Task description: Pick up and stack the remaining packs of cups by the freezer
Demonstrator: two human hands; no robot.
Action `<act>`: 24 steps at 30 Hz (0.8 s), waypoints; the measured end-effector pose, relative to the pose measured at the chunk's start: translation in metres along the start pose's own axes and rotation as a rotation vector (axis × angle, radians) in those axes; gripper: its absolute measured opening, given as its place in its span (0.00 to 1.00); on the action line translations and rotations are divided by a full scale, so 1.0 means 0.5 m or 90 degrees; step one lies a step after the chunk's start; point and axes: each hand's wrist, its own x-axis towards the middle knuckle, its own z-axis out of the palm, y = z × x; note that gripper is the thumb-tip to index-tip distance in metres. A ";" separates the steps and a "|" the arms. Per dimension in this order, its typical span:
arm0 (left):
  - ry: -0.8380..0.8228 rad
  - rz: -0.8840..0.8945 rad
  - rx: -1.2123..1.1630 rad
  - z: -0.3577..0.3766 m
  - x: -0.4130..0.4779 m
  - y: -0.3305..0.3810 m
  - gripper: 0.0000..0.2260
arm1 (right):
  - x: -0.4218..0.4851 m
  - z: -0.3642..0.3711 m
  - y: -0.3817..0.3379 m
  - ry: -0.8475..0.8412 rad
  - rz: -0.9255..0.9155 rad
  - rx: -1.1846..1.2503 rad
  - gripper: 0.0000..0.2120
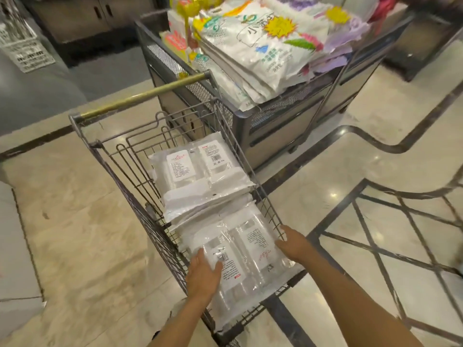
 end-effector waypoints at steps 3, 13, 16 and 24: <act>0.016 0.177 0.150 -0.038 0.020 0.074 0.25 | -0.056 -0.035 -0.006 0.077 0.027 -0.034 0.30; 0.023 0.799 0.397 -0.096 0.028 0.299 0.18 | -0.359 -0.003 -0.014 0.461 0.277 -0.019 0.23; -0.011 0.934 0.409 -0.097 -0.018 0.316 0.16 | -0.461 0.083 -0.007 0.506 0.395 0.074 0.27; -0.186 1.203 0.405 -0.023 -0.217 0.239 0.14 | -0.770 0.353 -0.043 0.564 0.725 0.257 0.24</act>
